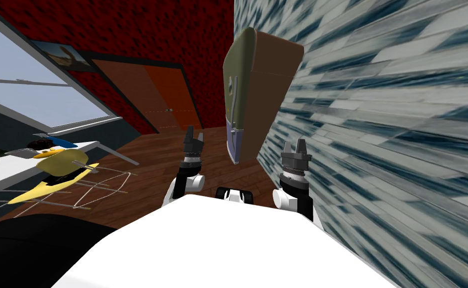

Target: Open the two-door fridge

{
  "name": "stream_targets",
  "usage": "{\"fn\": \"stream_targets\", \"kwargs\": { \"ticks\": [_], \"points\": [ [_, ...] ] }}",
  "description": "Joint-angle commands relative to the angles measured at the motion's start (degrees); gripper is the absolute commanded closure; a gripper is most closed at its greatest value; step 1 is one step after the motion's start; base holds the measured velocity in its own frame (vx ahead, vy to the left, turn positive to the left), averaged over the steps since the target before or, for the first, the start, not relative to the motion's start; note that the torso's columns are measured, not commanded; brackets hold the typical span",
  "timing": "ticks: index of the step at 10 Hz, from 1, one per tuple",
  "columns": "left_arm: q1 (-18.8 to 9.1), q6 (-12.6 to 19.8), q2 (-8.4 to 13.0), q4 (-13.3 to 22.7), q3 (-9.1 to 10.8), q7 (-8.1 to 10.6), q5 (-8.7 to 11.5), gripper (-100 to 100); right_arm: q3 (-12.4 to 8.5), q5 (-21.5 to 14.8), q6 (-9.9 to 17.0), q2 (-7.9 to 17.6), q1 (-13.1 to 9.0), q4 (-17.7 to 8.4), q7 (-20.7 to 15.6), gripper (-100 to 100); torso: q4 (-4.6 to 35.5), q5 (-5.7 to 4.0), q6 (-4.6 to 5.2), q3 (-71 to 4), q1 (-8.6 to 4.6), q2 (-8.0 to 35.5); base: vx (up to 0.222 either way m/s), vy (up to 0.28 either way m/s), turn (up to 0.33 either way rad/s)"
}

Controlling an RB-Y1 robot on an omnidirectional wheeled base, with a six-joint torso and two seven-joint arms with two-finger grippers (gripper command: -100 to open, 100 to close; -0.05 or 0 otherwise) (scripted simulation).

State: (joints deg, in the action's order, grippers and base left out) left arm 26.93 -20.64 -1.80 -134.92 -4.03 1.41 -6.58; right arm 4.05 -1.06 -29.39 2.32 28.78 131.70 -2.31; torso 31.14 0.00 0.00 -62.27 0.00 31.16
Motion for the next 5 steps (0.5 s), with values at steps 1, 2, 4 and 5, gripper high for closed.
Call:
{"fn": "stream_targets", "kwargs": {
  "ticks": [1, 2, 4, 5],
  "points": [
    [0.0, 0.0, 0.0, 0.0, 0.00, 0.00, 0.0, 0, 0.0, 0.0, 0.0, 0.0, 0.0, 0.0, 0.0, 0, 4.2, 0.00, 0.00, -8.5, 0.00, 4.2, 0.000, 0.000, 0.000],
    [-0.1, 0.0, 2.4, 0.4, 0.16, -0.01, 0.1, -100, 0.0, 0.0, 0.0, 0.0, 0.0, 0.0, 0.0, 0, 8.5, 0.00, 0.00, -16.9, 0.00, 8.5, 0.026, -0.016, 0.011],
    [-0.4, 0.0, 5.6, 1.5, 0.51, -0.04, 0.2, -100, 0.0, 0.0, 0.0, 0.0, 0.0, 0.0, 0.0, 0, 10.9, -0.02, 0.00, -22.1, -0.07, 10.8, 0.057, -0.035, 0.024],
    [-0.6, 0.1, 6.9, 2.3, 0.74, -0.06, 0.3, -100, 0.0, 0.0, 0.0, 0.0, 0.0, 0.0, 0.0, 0, 11.0, -0.01, 0.00, -22.3, -0.04, 10.9, 0.095, -0.057, 0.023]
  ]
}}
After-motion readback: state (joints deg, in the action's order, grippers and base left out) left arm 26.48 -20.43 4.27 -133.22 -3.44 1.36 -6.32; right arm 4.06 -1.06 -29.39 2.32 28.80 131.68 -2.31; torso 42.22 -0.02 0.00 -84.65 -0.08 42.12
